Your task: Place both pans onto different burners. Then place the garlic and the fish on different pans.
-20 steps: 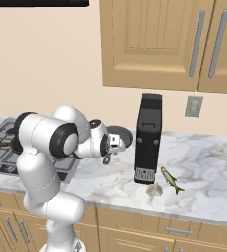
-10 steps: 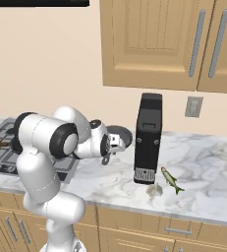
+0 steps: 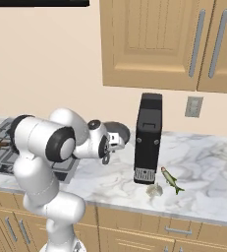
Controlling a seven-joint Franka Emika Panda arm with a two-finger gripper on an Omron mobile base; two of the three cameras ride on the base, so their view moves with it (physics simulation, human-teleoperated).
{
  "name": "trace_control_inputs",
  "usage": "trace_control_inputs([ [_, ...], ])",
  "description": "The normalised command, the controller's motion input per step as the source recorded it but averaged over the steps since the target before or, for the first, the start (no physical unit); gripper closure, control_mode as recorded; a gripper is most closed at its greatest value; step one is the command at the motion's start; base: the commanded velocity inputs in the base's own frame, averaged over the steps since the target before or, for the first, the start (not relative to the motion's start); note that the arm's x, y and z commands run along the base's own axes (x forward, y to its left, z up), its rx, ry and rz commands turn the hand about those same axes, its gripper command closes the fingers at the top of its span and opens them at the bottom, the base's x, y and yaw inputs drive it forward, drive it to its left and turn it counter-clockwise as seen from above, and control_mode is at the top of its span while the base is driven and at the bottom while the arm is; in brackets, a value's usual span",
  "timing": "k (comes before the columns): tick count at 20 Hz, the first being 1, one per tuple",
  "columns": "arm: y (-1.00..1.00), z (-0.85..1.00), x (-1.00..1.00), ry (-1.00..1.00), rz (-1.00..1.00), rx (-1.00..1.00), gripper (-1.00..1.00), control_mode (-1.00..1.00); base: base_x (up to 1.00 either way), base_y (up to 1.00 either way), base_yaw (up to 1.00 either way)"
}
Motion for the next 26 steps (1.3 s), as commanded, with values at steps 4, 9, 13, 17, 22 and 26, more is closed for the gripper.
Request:
trace_control_inputs([
  [4,0.00,0.27,-0.17,-0.01,0.07,0.00,1.00,-1.00,0.00,0.00,0.00],
  [9,0.04,0.41,-0.19,0.03,0.06,0.00,1.00,-1.00,0.00,0.00,0.00],
  [13,0.06,0.57,-0.14,0.09,0.04,0.00,1.00,-1.00,0.00,0.00,0.00],
  [17,0.14,0.47,-0.15,0.13,0.04,0.00,1.00,-1.00,0.00,0.00,0.00],
  [22,0.24,0.31,-0.10,0.12,0.06,0.00,1.00,-1.00,0.00,0.00,0.00],
  [26,0.29,0.15,-0.17,0.02,0.09,-0.01,1.00,-1.00,0.00,0.00,0.00],
])
